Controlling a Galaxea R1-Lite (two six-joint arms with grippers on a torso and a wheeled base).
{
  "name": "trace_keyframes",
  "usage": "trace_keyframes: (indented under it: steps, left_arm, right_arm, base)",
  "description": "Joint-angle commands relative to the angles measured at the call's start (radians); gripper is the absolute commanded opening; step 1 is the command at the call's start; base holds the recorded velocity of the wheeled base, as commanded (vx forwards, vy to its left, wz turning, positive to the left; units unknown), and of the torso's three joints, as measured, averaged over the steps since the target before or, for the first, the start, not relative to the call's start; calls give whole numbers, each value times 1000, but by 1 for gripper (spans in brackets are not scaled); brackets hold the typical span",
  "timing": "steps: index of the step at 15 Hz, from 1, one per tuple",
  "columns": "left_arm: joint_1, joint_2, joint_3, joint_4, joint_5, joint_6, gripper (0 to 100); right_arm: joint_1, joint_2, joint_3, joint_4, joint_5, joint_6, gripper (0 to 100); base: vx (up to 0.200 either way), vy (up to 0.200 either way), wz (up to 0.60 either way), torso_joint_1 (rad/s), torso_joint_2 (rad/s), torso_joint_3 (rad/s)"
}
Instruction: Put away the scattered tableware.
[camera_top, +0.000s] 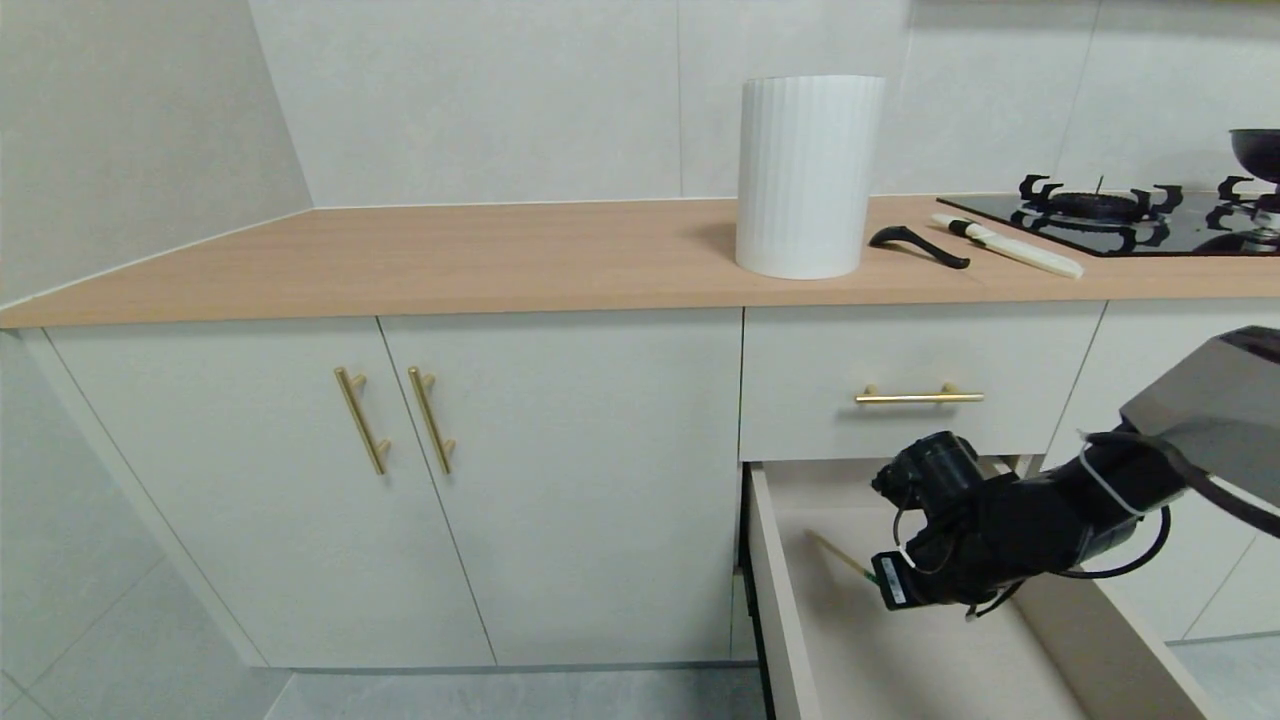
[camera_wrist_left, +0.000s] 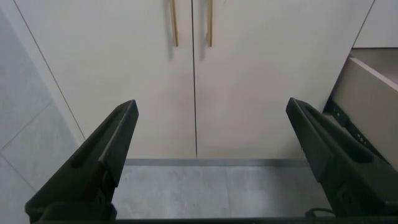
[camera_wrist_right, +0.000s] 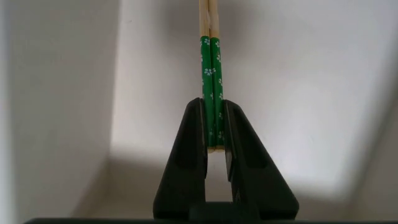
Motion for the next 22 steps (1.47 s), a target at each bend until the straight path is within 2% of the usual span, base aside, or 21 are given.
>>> trace_keyframes:
  steps: [1,6,9,19,20,22]
  left_arm:
    - [1,0,0,0,1,0,100]
    - [1,0,0,0,1,0,100]
    - [1,0,0,0,1,0,100]
    - [1,0,0,0,1,0,100]
    - [1,0,0,0,1,0,100]
    - [1,0,0,0,1,0,100]
  right_arm:
    - [9,74,-2,-2,-3,5,0]
    - [55,146,-11,-4,-16,8,0]
    - [75,195,-30,-4,-96,24,0]
    - [84,204,-39,-2,-105,34,0]
    - [84,204,-39,-1,-105,34,100]
    - [84,204,-40,-1,-105,34,100]
  base:
    - [0,0,0,0,0,0]
    - [0,0,0,0,0,0]
    - [0,0,0,0,0,0]
    - [0,0,0,0,0,0]
    - [0,0,0,0,0,0]
    - [0,0,0,0,0,0]
